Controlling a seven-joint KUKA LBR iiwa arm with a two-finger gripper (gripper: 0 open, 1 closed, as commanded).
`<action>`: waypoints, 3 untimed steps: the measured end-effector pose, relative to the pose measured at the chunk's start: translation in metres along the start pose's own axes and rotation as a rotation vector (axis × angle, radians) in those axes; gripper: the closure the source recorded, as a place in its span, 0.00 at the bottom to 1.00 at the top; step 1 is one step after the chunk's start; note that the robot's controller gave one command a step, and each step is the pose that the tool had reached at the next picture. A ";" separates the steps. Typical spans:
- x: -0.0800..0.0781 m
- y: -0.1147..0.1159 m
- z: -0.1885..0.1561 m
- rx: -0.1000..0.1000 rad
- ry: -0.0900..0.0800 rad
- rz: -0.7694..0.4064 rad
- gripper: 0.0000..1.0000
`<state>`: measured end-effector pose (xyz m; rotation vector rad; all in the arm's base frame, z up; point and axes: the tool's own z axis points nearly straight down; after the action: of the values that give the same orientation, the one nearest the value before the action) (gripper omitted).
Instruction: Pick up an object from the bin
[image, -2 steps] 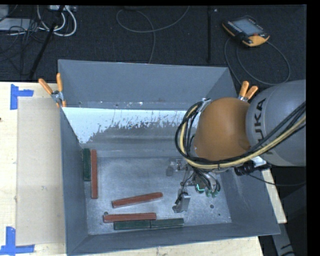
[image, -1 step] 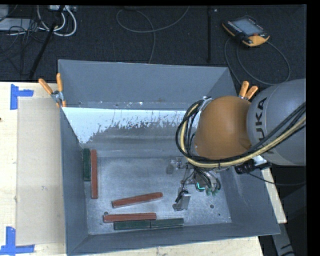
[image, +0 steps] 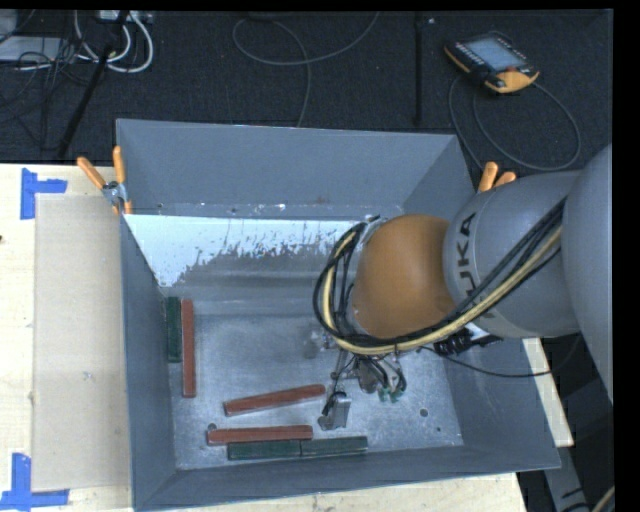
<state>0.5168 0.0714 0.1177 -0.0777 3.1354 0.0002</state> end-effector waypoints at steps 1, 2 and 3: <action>-0.015 0.000 0.045 0.000 0.007 -0.053 1.00; -0.015 0.000 0.045 -0.001 0.007 -0.052 1.00; -0.008 0.013 0.000 0.001 0.014 -0.034 1.00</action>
Offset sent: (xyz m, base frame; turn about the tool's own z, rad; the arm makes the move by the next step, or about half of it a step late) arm 0.0000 0.0000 0.0000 0.0000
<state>0.5239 0.0848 0.1175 -0.1316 3.1479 -0.0016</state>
